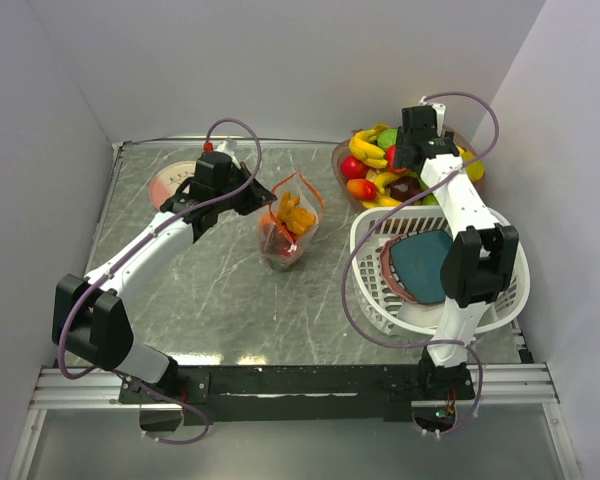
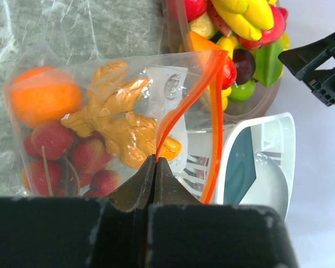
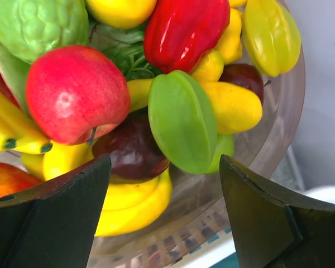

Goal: Place the food in the zip-top bag and seal the zipper

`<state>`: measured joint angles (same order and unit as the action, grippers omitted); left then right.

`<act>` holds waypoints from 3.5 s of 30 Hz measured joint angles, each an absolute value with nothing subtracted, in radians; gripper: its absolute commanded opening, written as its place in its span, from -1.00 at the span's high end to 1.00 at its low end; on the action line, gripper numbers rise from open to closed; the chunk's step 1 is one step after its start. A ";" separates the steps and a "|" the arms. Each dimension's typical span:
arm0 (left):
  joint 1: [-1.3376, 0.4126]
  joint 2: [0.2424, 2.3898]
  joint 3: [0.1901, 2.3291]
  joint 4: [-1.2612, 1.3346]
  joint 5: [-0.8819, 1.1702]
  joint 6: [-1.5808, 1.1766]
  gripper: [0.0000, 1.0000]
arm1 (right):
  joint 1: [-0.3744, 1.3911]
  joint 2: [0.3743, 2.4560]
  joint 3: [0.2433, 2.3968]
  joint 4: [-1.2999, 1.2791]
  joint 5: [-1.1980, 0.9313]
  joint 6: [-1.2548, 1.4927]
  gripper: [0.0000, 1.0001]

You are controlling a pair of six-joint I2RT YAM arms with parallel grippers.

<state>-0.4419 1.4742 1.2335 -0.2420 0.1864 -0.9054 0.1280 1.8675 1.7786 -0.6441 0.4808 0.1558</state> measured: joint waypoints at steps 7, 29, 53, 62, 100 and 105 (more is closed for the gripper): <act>-0.442 1.474 1.234 -0.260 0.186 -0.899 0.98 | 0.096 1.905 1.780 -0.609 0.485 0.065 -0.71; -0.442 1.474 1.259 -0.284 0.185 -0.892 0.98 | 0.040 1.995 1.780 -0.582 0.421 0.041 -0.12; -0.442 1.474 1.259 -0.295 0.182 -0.892 0.98 | 0.038 1.920 1.797 -0.659 0.419 0.150 0.67; -0.442 1.474 1.259 -0.295 0.182 -0.892 0.98 | 0.044 1.831 1.799 -0.675 0.418 0.200 0.69; -0.442 1.453 1.259 -0.290 0.177 -0.892 0.98 | 0.776 1.654 1.681 -0.625 0.234 0.434 -0.82; -0.442 1.450 1.259 -0.289 0.177 -0.892 0.98 | 0.776 1.653 1.681 -0.623 0.250 0.428 -0.87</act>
<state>-0.4419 1.4502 1.2587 -0.2893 0.1768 -0.8925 0.7761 1.6527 1.6806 -0.6228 0.2497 0.4282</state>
